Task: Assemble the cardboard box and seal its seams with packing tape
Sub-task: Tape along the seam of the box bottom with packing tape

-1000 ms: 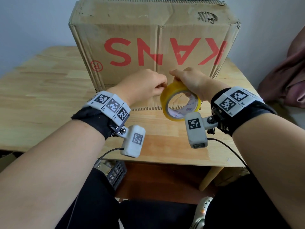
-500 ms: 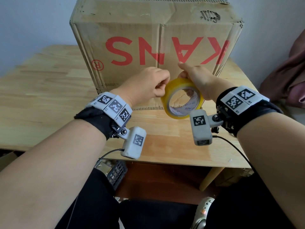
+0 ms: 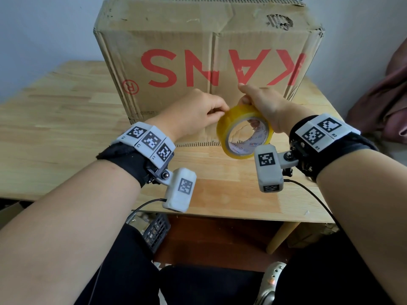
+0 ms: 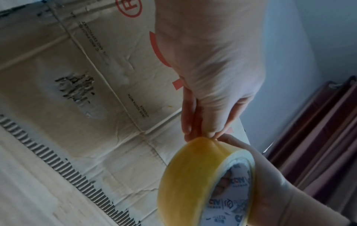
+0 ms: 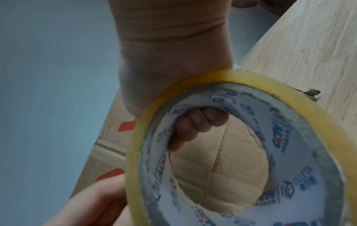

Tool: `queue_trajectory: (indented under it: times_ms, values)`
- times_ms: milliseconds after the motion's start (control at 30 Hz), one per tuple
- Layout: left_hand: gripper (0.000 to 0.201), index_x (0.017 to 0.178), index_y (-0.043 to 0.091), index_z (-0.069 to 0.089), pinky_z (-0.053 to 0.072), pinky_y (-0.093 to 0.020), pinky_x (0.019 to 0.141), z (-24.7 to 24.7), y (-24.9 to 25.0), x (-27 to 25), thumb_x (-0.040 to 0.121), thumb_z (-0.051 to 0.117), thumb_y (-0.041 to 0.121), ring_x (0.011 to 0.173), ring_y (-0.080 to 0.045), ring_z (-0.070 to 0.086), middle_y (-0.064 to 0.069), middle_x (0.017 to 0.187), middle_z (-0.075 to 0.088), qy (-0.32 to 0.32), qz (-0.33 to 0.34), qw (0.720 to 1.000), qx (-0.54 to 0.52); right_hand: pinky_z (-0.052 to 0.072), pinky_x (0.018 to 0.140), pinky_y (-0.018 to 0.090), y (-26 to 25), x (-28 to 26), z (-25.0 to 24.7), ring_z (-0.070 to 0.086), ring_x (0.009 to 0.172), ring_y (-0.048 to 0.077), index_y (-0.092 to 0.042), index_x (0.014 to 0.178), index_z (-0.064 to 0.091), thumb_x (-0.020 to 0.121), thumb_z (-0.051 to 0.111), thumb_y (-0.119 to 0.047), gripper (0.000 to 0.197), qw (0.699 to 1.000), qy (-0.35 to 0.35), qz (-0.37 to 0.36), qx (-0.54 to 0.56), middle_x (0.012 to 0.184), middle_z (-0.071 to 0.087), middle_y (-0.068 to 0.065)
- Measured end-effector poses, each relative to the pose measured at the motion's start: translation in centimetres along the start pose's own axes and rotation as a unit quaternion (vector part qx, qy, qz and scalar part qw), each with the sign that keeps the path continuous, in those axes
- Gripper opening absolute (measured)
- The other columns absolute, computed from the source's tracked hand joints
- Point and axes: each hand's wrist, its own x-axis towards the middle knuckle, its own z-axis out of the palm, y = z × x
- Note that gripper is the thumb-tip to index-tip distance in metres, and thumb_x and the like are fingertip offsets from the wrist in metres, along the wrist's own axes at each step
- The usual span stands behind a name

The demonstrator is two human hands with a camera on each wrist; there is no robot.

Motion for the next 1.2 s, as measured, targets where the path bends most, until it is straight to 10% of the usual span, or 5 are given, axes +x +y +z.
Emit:
queue_trajectory:
  times_ms: [433, 933, 1200]
  values:
    - [0.003, 0.086, 0.013, 0.054, 0.03, -0.026, 0.061, 0.5, -0.1, 0.3, 0.084, 0.055, 0.013, 0.071, -0.018, 0.048, 0.001, 0.079, 0.054, -0.085, 0.021, 0.988, 0.124, 0.04, 0.064, 0.034, -0.4, -0.4, 1.2, 0.043, 0.057, 0.023, -0.013, 0.07, 0.053, 0.097, 0.035, -0.054, 0.052, 0.986, -0.016, 0.003, -0.166, 0.069, 0.048, 0.012]
    - [0.01, 0.079, 0.012, 0.051, 0.037, -0.028, 0.059, -0.4, -1.0, -0.3, 0.08, 0.055, 0.003, 0.069, -0.016, 0.044, 0.002, 0.074, 0.051, 0.006, 0.028, 0.997, 0.069, 0.035, 0.047, 0.025, 0.3, 0.6, -0.1, 0.036, 0.035, 0.017, -0.009, 0.063, 0.049, 0.097, 0.036, -0.053, 0.057, 0.998, 0.019, 0.003, -0.055, 0.039, 0.042, 0.001]
    - [0.047, 0.143, 0.024, 0.037, 0.04, -0.019, 0.097, -0.1, -0.2, 0.0, 0.098, 0.045, 0.014, 0.097, 0.005, 0.054, 0.006, 0.138, 0.047, -0.043, -0.029, 0.997, -0.059, 0.035, 0.046, 0.024, 0.3, 0.5, -0.4, 0.036, 0.035, 0.018, -0.01, 0.059, 0.048, 0.097, 0.038, -0.054, 0.059, 1.0, 0.007, -0.007, -0.019, 0.04, 0.043, 0.002]
